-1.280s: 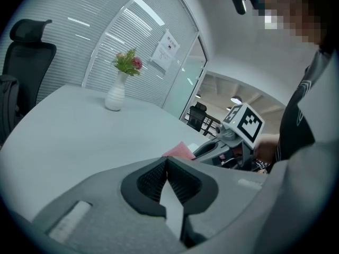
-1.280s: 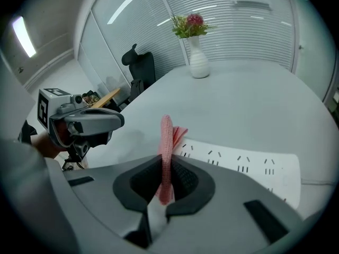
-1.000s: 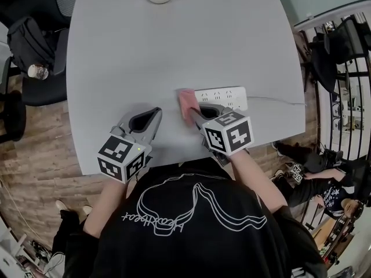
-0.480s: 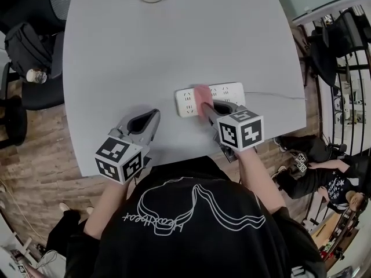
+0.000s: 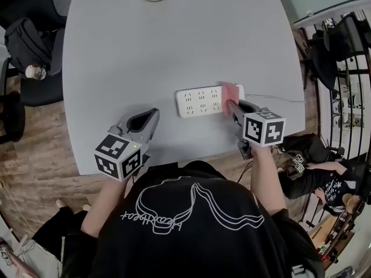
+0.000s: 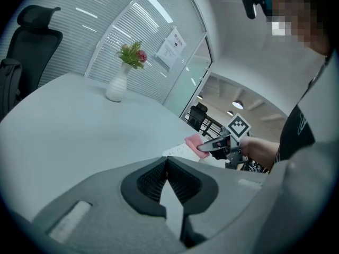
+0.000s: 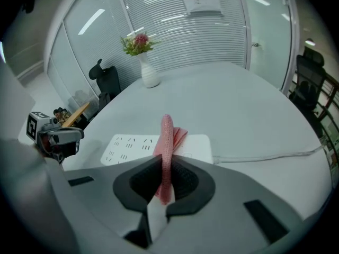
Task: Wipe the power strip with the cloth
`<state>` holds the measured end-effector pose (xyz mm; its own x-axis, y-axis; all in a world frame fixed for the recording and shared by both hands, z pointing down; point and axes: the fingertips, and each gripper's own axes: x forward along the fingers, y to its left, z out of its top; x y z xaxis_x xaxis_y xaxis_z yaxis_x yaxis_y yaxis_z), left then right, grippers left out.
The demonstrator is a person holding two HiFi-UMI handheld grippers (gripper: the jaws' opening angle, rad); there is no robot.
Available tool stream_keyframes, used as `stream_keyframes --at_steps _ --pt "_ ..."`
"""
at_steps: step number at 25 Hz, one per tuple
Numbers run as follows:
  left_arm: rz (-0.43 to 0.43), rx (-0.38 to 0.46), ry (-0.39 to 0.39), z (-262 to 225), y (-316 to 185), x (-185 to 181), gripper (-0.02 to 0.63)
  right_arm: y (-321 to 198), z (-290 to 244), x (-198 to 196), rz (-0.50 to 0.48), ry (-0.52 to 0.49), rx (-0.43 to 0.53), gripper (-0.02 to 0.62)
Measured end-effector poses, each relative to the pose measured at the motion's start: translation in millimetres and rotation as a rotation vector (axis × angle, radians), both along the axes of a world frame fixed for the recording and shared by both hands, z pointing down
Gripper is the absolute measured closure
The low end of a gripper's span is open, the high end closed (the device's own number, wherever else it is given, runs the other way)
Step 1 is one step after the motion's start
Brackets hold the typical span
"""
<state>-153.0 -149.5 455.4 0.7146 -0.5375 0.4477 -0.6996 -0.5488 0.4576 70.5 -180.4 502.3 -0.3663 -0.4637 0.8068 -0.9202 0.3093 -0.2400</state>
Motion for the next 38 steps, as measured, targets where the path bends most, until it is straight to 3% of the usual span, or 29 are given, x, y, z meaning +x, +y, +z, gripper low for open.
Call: stream_keyframes --at_steps 9,19,25,31,38 --pt "-0.005 -0.008 0.044 -3.9 -1.3 0.0 0.595 -2.9 -0.1 46.6 0.059 0.139 0.017 0.558" --pt "-0.011 -0.031 0.036 1.3 6.8 3.4 0.595 -1.6 0.9 55.9 0.059 0.153 0.029 0.558" --pt "-0.014 -0.027 0.029 -0.4 7.7 1.1 0.595 -5.2 -19.4 43.3 0.085 0.057 0.066 0.56" --pt "-0.015 -0.017 0.031 -6.3 5.6 4.8 0.595 -5.3 -51.1 -6.4 -0.018 -0.03 0.119 0.56" --pt "-0.027 -0.017 0.032 -8.3 5.5 -0.7 0.595 6.3 -50.9 -75.5 -0.119 -0.198 0.075 0.56"
